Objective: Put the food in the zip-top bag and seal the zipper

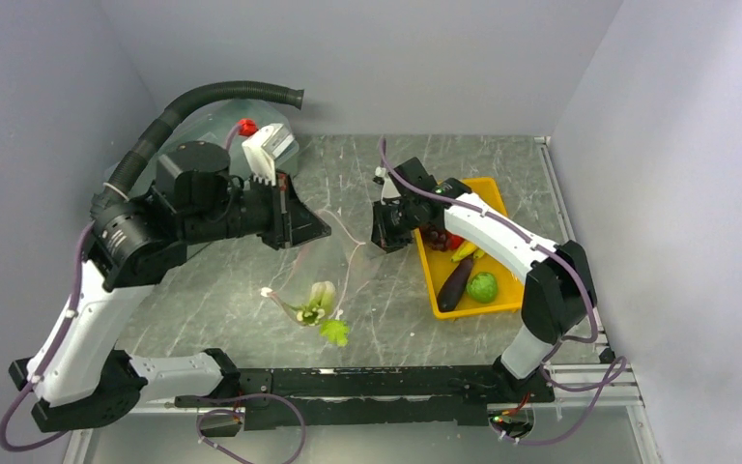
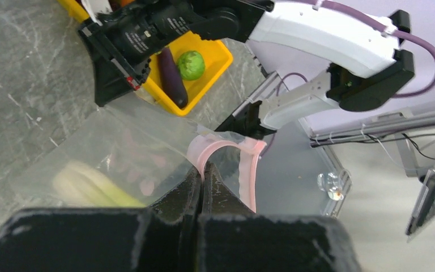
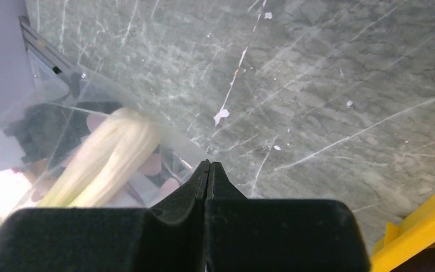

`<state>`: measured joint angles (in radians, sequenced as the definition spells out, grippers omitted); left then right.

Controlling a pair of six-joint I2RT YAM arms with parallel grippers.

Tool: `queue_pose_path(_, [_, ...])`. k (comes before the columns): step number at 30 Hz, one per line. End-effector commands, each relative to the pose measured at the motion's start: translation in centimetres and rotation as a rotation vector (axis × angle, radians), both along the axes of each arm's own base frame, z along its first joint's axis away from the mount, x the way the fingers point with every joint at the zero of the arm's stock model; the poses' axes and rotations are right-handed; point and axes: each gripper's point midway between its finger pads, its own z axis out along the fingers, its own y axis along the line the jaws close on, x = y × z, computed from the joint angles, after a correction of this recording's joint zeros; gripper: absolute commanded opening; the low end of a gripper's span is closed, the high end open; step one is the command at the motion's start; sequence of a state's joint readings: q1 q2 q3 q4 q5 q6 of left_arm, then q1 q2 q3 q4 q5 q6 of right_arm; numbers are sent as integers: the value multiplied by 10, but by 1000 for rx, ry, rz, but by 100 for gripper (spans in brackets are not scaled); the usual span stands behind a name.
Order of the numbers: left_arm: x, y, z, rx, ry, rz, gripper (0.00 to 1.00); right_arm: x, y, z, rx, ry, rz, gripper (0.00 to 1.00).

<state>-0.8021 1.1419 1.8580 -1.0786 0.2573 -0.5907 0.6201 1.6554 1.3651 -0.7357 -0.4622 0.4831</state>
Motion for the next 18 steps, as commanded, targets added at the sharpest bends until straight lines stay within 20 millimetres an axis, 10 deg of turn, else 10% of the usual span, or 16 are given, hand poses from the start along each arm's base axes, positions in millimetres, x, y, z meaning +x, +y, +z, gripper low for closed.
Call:
queue_pose_path(1, [-4, 2, 94, -248, -225, -1, 0, 25, -34, -44, -216, -67, -69, 0])
queue_pose_path(11, [-25, 16, 156, -366, -384, -45, 0, 23, -65, -89, -274, -1, -152, 0])
queue_pose_path(18, [-13, 0, 133, -316, -332, -64, 0, 24, -45, -76, -206, 21, -129, 9])
